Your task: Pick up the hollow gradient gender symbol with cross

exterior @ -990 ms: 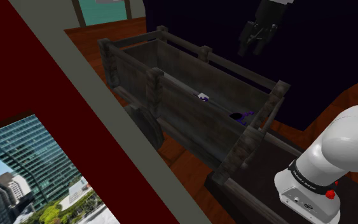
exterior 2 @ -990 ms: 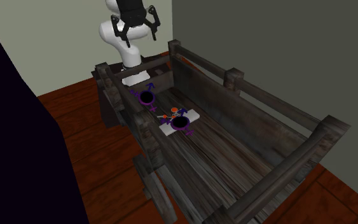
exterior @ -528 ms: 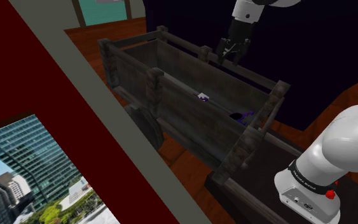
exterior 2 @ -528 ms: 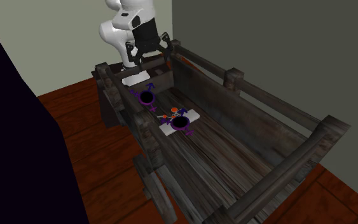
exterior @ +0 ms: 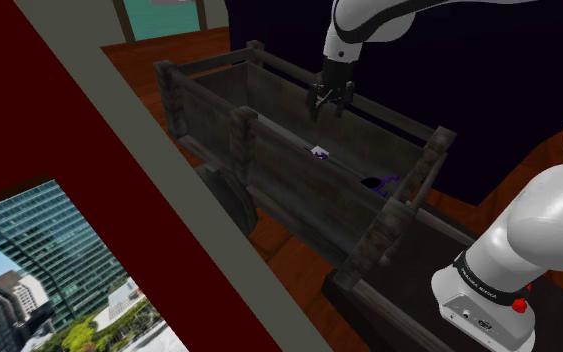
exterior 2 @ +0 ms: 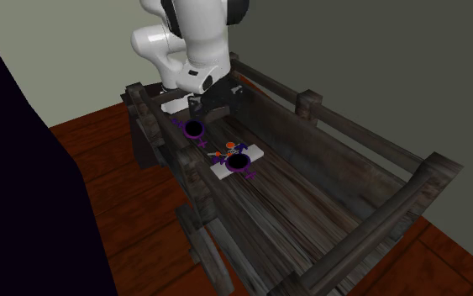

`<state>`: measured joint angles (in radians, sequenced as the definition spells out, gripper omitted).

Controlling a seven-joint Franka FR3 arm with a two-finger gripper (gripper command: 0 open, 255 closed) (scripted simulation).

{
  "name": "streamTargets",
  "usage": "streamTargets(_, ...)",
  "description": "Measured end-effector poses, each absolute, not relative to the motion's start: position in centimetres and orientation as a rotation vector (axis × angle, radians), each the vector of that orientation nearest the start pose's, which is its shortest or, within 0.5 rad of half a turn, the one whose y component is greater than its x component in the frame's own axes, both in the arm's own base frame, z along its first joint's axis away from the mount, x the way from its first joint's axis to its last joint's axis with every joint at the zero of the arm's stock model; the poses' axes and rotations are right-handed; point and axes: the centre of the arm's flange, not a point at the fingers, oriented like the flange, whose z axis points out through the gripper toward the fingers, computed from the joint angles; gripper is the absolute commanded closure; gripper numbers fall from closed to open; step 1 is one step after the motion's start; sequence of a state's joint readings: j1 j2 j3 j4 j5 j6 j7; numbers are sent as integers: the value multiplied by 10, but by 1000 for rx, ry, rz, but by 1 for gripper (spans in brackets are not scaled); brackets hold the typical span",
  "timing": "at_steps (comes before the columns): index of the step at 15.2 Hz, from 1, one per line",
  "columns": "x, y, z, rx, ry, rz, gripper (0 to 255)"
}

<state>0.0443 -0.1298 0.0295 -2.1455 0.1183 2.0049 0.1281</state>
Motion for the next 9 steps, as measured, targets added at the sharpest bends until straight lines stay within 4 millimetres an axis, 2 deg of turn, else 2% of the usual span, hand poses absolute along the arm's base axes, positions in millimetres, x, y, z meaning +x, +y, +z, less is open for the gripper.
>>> streamTargets(9,594,73,367,-3043,174,150,0)
